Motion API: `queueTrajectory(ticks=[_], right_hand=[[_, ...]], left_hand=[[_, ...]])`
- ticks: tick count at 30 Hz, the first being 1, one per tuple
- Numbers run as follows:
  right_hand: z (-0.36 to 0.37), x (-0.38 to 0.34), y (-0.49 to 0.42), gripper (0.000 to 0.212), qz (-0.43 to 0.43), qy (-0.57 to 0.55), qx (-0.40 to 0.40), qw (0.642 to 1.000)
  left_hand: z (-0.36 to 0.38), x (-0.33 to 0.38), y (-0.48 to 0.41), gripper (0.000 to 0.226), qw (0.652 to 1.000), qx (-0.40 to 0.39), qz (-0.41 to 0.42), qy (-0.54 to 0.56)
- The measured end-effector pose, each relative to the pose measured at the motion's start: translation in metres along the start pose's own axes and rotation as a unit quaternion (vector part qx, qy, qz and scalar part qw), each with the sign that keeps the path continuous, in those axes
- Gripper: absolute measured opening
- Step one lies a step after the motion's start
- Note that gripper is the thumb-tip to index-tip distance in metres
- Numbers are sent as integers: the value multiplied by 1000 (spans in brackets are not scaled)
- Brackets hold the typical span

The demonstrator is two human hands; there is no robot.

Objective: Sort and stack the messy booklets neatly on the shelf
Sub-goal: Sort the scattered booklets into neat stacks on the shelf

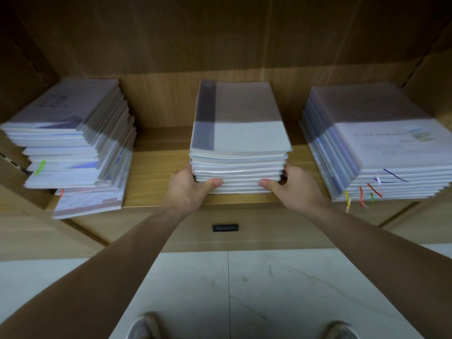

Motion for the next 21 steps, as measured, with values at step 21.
queueTrajectory(ticks=[21], right_hand=[[-34, -32, 11, 77, -38, -82, 94, 991]], left_hand=[[-15, 37, 18, 61, 998, 40, 42, 33]])
Point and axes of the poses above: each hand's wrist, its own y-axis away from the middle knuckle, its own z-axis out of the palm, x = y × z, the point moved 8 cm from there along -y, towards the middle knuckle, and after that the axes turned 9 degrees about y, right-handed, at the moved point
